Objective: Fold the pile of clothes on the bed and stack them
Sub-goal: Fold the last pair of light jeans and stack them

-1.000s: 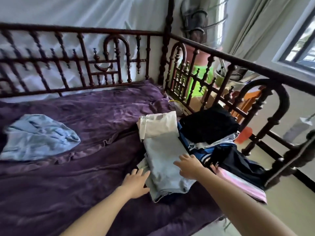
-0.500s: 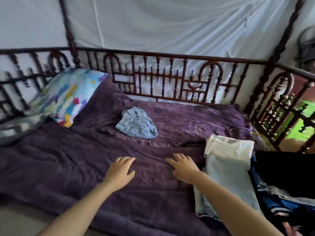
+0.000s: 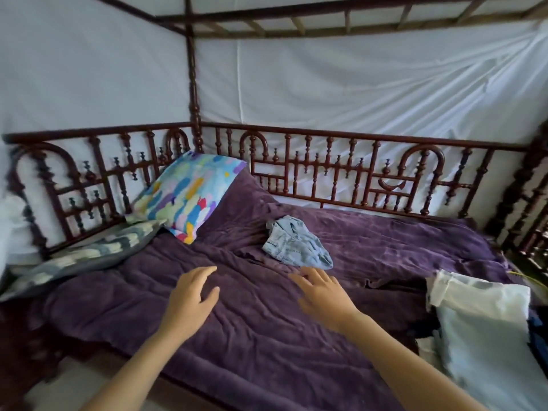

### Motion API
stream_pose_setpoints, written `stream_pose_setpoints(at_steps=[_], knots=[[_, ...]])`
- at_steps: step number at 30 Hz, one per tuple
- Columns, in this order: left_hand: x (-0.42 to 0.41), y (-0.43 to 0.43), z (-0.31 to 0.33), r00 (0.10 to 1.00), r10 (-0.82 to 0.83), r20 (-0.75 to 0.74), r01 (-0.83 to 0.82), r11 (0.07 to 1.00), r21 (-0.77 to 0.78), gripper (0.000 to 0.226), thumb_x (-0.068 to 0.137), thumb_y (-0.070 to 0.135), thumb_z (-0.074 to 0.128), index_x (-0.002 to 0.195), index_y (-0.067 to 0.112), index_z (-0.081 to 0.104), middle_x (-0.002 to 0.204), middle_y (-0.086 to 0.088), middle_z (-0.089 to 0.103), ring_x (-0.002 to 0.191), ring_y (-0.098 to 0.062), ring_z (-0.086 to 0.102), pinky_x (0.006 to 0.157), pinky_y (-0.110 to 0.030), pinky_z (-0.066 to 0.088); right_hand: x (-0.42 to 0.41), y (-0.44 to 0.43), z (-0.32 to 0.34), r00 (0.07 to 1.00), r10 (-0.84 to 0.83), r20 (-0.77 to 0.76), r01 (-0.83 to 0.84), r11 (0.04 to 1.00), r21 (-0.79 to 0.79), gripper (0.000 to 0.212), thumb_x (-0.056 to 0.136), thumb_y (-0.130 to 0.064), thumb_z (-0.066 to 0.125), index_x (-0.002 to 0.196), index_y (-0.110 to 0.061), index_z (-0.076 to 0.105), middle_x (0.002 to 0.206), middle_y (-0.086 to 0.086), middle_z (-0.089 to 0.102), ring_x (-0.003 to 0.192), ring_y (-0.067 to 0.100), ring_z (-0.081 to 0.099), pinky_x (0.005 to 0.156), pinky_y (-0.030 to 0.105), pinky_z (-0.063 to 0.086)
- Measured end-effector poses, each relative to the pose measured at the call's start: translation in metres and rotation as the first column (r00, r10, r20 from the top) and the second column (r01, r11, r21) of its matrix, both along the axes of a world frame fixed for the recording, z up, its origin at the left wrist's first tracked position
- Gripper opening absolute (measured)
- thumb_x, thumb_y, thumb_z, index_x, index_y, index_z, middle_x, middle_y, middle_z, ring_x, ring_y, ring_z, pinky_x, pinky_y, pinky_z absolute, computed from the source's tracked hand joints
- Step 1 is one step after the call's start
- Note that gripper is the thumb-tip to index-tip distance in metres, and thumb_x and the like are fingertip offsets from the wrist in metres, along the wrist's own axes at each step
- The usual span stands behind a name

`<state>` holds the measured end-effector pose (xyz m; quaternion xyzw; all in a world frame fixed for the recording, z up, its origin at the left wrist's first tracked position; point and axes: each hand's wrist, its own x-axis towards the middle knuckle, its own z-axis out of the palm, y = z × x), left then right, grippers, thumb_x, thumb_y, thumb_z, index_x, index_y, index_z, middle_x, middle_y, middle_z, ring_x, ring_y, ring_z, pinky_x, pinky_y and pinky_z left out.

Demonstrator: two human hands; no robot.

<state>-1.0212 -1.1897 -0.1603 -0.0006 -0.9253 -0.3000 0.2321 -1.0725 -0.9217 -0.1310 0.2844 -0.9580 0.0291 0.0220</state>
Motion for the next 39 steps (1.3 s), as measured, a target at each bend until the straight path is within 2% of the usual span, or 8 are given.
stream_pose_setpoints(at_steps=[3,6,10,15,21,27,33,39], knots=[[0.011,-0.055,0.0,0.999,0.032,0.0,-0.032,0.999,0.0,0.041,0.08,0.023,0.06,0.113,-0.001,0.063,0.109,-0.015,0.064,0.099,-0.034,0.059,0.086,-0.034,0.042,0.006,-0.047,-0.006,1.0,0.015,0.017,-0.015,1.0,0.007,0.056,0.097,-0.031,0.039,0.149,-0.027,0.019,0.154,0.001,0.016,0.142,0.018,0.015,0.111,0.036,0.021],[0.016,-0.082,-0.004,0.999,0.036,0.014,-0.037,0.997,0.061,0.04,0.08,0.016,0.063,0.116,0.0,0.062,0.114,-0.014,0.062,0.102,-0.031,0.056,0.085,-0.032,0.04,0.005,-0.077,-0.017,0.997,-0.023,0.07,0.023,1.0,0.01,0.058,0.092,-0.041,0.027,0.148,-0.028,0.02,0.154,0.0,0.016,0.142,0.017,0.015,0.11,0.035,0.022],[0.012,-0.096,-0.022,0.999,0.037,0.035,-0.041,0.991,0.129,0.038,0.083,0.003,0.066,0.12,0.002,0.059,0.119,-0.012,0.06,0.112,-0.029,0.053,0.092,-0.031,0.038,-0.009,-0.094,-0.032,0.987,-0.094,0.13,0.091,0.995,0.03,0.057,0.096,-0.03,0.041,0.148,-0.031,0.019,0.154,-0.003,0.015,0.142,0.017,0.014,0.11,0.036,0.022],[-0.019,-0.099,-0.044,0.99,0.007,0.143,-0.029,0.988,0.155,0.042,0.089,0.021,0.057,0.128,0.008,0.053,0.129,-0.006,0.054,0.121,-0.024,0.047,0.099,-0.029,0.036,-0.052,-0.094,-0.048,0.979,-0.138,0.15,0.136,0.99,0.025,0.061,0.094,-0.029,0.043,0.148,-0.033,0.016,0.152,-0.005,0.019,0.141,0.018,0.017,0.111,0.035,0.024],[-0.098,-0.112,-0.062,0.975,0.02,0.221,-0.047,0.992,0.116,0.043,0.091,0.015,0.058,0.133,0.012,0.049,0.131,-0.001,0.05,0.122,-0.018,0.044,0.098,-0.025,0.036,-0.136,-0.085,-0.073,0.952,-0.224,0.207,0.244,0.967,-0.073,0.06,0.095,-0.032,0.044,0.148,-0.034,0.015,0.152,-0.005,0.019,0.141,0.018,0.016,0.112,0.038,0.026],[-0.18,-0.12,-0.081,0.943,0.059,0.327,-0.091,0.992,0.086,0.043,0.091,0.015,0.057,0.134,0.012,0.048,0.13,-0.003,0.05,0.121,-0.021,0.045,0.101,-0.029,0.037,-0.215,-0.086,-0.113,0.908,-0.267,0.323,0.304,0.95,-0.071,0.06,0.095,-0.032,0.043,0.148,-0.033,0.015,0.157,-0.004,0.011,0.144,0.023,0.011,0.115,0.041,0.021],[-0.228,-0.102,-0.133,0.833,-0.012,0.553,-0.034,0.997,0.073,0.046,0.094,0.022,0.053,0.139,0.018,0.041,0.137,0.0,0.043,0.125,-0.015,0.041,0.102,-0.022,0.032,-0.26,-0.087,-0.146,0.827,-0.347,0.441,0.415,0.908,-0.064,0.059,0.096,-0.028,0.044,0.149,-0.027,0.018,0.148,0.003,0.027,0.136,0.026,0.027,0.104,0.037,0.034],[-0.302,-0.082,-0.166,0.725,-0.071,0.686,0.048,0.997,0.052,0.048,0.094,0.025,0.051,0.139,0.016,0.039,0.139,-0.003,0.043,0.13,-0.017,0.038,0.107,-0.025,0.03,-0.307,-0.085,-0.17,0.729,-0.463,0.504,0.616,0.764,-0.189,0.049,0.094,-0.021,0.048,0.141,-0.017,0.037,0.142,0.007,0.041,0.131,0.026,0.035,0.102,0.034,0.036]])
